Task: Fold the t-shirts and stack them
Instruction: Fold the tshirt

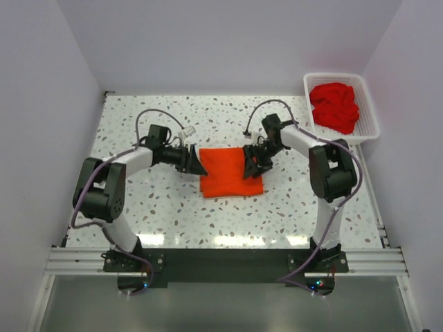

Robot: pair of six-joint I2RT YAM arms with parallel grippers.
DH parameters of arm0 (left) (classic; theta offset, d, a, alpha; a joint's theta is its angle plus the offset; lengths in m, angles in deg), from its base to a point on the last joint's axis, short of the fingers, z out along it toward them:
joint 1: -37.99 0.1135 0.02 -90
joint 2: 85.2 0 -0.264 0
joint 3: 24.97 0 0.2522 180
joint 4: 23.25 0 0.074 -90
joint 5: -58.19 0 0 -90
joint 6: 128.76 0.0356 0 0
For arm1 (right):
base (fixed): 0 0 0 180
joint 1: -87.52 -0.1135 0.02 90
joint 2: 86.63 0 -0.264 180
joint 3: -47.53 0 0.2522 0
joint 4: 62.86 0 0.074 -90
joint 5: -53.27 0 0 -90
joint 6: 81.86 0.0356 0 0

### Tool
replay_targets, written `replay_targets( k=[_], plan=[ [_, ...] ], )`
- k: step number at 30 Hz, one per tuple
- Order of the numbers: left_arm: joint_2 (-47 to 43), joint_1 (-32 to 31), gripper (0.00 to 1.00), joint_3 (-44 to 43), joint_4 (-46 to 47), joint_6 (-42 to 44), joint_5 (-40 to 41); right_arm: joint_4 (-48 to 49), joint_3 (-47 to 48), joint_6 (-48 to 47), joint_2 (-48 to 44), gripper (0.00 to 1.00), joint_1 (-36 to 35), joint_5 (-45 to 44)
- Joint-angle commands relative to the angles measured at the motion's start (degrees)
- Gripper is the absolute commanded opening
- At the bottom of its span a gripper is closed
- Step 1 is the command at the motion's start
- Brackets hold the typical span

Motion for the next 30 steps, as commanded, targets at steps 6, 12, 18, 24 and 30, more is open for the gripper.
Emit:
replay_targets(
  k=[6, 12, 18, 24, 30],
  plan=[
    [-20.48, 7.92, 0.69, -1.99, -6.91, 7.93, 19.41, 12.37, 0.36, 2.56, -17.43, 0.65, -10.17, -32.27],
    [-21.9, 4.86, 0.69, -3.93, -9.57, 8.03, 34.27, 10.08, 2.56, 5.91, -14.35, 0.69, -12.3, -36.68],
    [-19.8, -13.23, 0.8, -3.92, -0.6, -1.19, 49.55, 8.94, 1.15, 4.06, -19.95, 0.77, -8.28, -40.73],
    [-3.31, -29.51, 0.85, -13.49, -1.02, -11.04, 69.87, 5.69, 0.36, 2.22, -23.92, 0.86, -0.62, -41.43],
    [11.82, -34.09, 0.85, -25.01, -7.08, -14.91, 75.95, 5.42, -0.26, 0.46, -24.63, 0.88, 1.93, -41.17]
  ],
)
